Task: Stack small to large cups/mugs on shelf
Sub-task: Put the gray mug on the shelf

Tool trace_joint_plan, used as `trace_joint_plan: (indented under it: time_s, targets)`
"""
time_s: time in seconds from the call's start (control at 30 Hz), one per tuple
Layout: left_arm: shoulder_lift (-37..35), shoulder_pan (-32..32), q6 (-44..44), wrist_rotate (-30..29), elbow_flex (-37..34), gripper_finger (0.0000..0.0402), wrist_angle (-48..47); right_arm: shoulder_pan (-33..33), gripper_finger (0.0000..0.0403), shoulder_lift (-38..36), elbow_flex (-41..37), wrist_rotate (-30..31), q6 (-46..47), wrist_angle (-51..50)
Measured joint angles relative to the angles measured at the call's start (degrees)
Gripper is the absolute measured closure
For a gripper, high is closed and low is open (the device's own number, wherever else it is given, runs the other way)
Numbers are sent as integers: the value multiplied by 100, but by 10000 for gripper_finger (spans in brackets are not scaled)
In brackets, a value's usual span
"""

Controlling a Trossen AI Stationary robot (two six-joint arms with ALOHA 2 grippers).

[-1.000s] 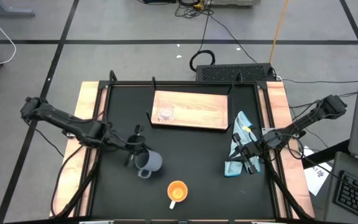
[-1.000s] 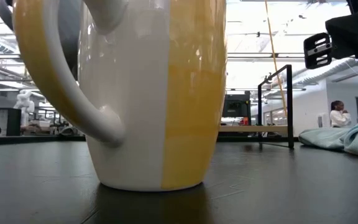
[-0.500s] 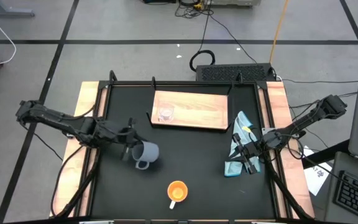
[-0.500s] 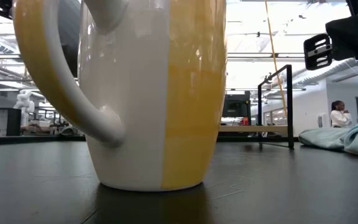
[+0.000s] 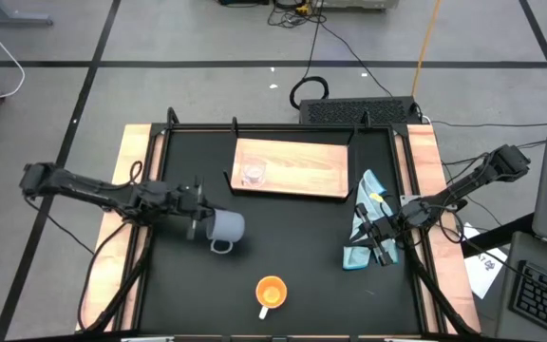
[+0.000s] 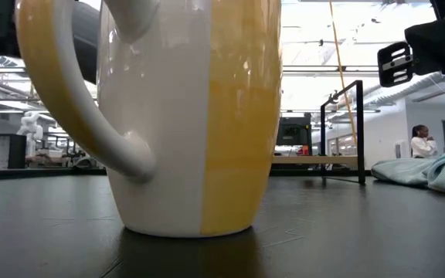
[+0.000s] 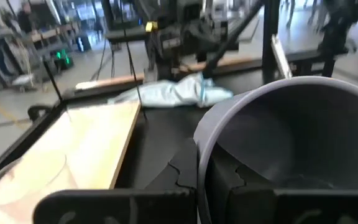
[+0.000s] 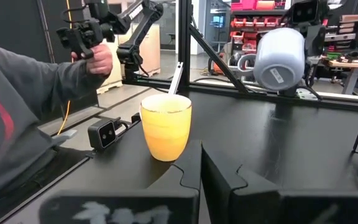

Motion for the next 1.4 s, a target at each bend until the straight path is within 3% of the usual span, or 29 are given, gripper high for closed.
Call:
trace_joint_plan:
  time_s: [0.1,0.37,0.47,0.7,1.17,1.4]
  targets:
    - [-2,144,28,128,-247,394,521,0,403,0,0,2,-35,0]
    - [4,505,-232,239,-282,394,859,-1,403,1,0,2,-43,0]
    - [2,586,-250,296,-126,394,1185,0,403,2,0,2,-43,0]
    - [230,972,-3,501,495,394,985,0,403,2,2,2,-63,2]
    - [2385,2312,-452,1926,2733,394,200,0,403,0,2,2,-45,4]
    - [3511,2641,-360,2535,4287,394,-1013,0,403,2,2,2,-49,0]
